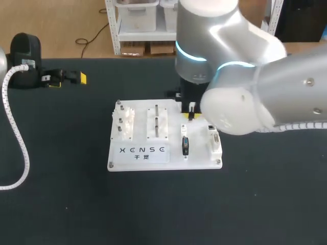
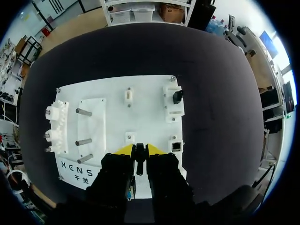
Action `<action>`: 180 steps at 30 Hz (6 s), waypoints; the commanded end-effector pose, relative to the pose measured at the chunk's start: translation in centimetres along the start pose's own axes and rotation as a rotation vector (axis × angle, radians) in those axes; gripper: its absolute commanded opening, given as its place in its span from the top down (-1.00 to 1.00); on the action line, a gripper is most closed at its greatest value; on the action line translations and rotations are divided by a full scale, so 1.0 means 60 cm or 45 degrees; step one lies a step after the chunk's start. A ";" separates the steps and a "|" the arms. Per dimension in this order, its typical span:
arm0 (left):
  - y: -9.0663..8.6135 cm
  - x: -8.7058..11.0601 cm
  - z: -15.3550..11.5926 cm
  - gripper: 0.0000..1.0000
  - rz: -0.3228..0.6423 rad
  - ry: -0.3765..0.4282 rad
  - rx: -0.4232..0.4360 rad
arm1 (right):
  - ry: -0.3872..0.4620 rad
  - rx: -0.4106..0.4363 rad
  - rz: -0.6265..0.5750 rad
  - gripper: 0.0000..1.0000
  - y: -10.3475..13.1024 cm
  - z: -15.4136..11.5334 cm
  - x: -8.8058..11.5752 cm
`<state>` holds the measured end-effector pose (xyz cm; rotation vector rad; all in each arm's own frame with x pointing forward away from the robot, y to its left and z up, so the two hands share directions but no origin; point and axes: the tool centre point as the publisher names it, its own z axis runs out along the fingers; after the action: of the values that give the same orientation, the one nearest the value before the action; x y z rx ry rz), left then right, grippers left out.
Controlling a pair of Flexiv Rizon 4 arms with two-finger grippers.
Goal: Insert the USB connector, Ethernet cable, and multi-pin plug into their matching sockets one by one.
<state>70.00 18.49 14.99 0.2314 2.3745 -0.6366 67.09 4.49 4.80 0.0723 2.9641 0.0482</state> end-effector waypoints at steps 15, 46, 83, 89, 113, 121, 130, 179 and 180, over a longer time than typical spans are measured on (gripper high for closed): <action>0.000 0.000 0.000 -1.00 0.000 0.000 0.000 | -0.014 0.050 0.065 1.00 -0.089 0.010 0.013; 0.000 0.000 0.000 -1.00 0.000 0.000 0.000 | -0.002 0.072 0.059 1.00 -0.087 0.038 0.007; 0.000 0.000 0.000 -1.00 0.000 0.000 0.000 | -0.052 0.108 0.090 -1.00 -0.087 0.018 0.005; 0.000 0.000 0.000 -1.00 0.000 0.000 0.000 | -0.108 0.090 0.057 -1.00 -0.053 -0.020 0.017; 0.000 0.000 0.000 -1.00 0.000 0.000 0.000 | 0.138 0.018 -0.039 -0.31 0.036 0.022 0.110; 0.000 0.000 0.000 -1.00 0.000 0.000 0.000 | 0.135 0.010 -0.096 0.49 0.043 0.027 0.110; 0.000 0.000 0.000 -1.00 0.000 0.000 0.000 | 0.143 0.017 -0.117 0.51 0.027 0.030 0.117; 0.000 0.000 0.000 -1.00 0.000 0.000 0.000 | 0.053 -0.044 -0.192 1.00 0.010 -0.028 0.130; 0.000 0.000 0.000 -1.00 0.000 0.000 0.000 | 0.045 -0.045 -0.190 1.00 0.006 -0.032 0.129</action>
<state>70.00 18.49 14.99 0.2314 2.3745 -0.6366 59.89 6.19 4.74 -0.1622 3.0173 0.0686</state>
